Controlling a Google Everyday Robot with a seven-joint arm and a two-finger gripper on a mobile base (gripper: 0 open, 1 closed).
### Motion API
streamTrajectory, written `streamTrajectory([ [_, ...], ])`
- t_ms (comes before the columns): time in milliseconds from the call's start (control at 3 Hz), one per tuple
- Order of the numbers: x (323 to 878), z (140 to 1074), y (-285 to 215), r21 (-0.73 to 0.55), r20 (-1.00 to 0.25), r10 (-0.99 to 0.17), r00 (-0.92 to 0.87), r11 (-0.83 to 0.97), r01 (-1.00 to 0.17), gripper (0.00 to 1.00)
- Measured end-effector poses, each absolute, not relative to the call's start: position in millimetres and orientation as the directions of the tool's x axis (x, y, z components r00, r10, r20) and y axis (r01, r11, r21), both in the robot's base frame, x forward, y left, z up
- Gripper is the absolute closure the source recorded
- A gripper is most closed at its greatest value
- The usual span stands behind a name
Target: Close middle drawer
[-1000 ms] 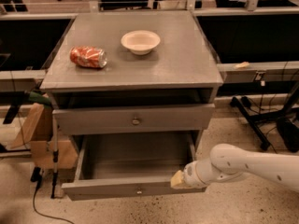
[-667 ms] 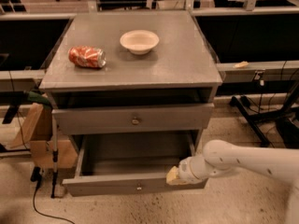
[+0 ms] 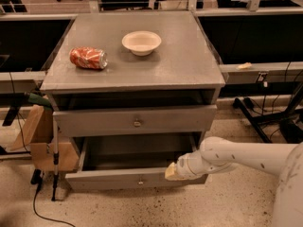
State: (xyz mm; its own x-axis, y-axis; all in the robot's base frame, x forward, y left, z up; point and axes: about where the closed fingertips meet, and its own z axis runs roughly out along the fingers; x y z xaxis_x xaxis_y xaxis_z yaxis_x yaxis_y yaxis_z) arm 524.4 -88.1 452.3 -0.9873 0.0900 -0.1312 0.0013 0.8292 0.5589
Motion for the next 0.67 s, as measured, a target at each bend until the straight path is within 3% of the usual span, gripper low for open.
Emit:
streamTrajectory([
  [667, 533.6, 429.7, -101.1, 0.556, -0.117, 0.127, -0.985, 0.83, 0.041, 1.0],
])
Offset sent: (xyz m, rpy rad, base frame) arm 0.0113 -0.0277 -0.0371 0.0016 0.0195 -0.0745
